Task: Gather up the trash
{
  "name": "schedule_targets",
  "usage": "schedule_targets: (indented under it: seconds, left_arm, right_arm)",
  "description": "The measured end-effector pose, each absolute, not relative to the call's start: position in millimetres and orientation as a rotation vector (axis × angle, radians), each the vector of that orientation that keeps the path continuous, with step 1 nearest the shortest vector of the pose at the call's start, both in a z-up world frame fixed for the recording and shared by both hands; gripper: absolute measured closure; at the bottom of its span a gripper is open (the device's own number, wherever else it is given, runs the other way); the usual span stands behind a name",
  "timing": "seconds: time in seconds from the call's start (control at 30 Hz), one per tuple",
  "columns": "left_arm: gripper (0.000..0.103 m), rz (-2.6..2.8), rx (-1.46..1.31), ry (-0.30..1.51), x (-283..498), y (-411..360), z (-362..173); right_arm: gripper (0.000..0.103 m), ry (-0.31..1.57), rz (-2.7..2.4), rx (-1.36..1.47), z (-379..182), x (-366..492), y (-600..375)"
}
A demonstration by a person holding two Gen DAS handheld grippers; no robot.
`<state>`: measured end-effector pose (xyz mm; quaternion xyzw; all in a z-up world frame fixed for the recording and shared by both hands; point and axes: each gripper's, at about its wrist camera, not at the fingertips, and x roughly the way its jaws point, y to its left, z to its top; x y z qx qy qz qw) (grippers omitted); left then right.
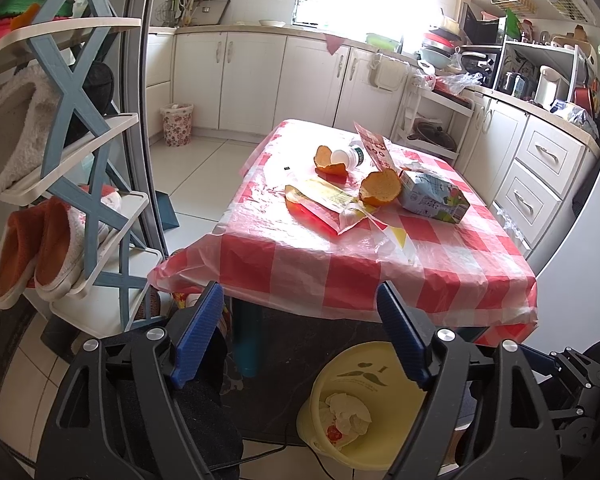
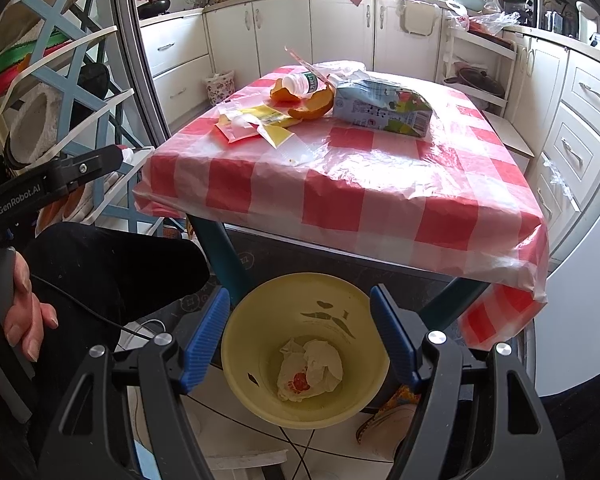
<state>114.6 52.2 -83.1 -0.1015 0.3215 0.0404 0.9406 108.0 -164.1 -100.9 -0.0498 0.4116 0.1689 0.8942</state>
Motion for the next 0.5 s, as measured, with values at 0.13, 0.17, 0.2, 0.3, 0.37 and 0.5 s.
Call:
schedule_targets:
  seconds: [0.13,0.17,0.2,0.3,0.37,0.5]
  left_arm:
    - [0.027,0.082,-0.207,0.655,114.4,51.5,-82.7]
    - [0.027,0.080,-0.209,0.655,114.4,52.9,-82.9]
    - [0.027,0.080,-0.210,0.655,114.3,52.8,-83.3]
    - [0.027,0.079,-0.208,0.657,116.1,48.1,-85.1]
    - [0.027,0.078,-0.208,0.657,116.4,46.6,-85.3]
    - [0.026,0.073,-0.218,0.656,116.3,45.7,-84.7]
  right_arm:
    - [0.033,0.854,0.351,-0.100,-100.5,108.5,-163.8]
    - [0.032,0.854,0.351,-0.099,-100.5,108.2,-163.9]
    - [0.032,0.853,0.352,-0.097,-100.2,107.9,-163.6]
    - [0.032,0.851,0.355,-0.097,-100.2,108.3,-162.3]
    - [0.032,0.851,0.355,-0.096,-100.4,108.3,-162.5]
    - [0.032,0.852,0.355,-0.089,-100.4,108.5,-162.5]
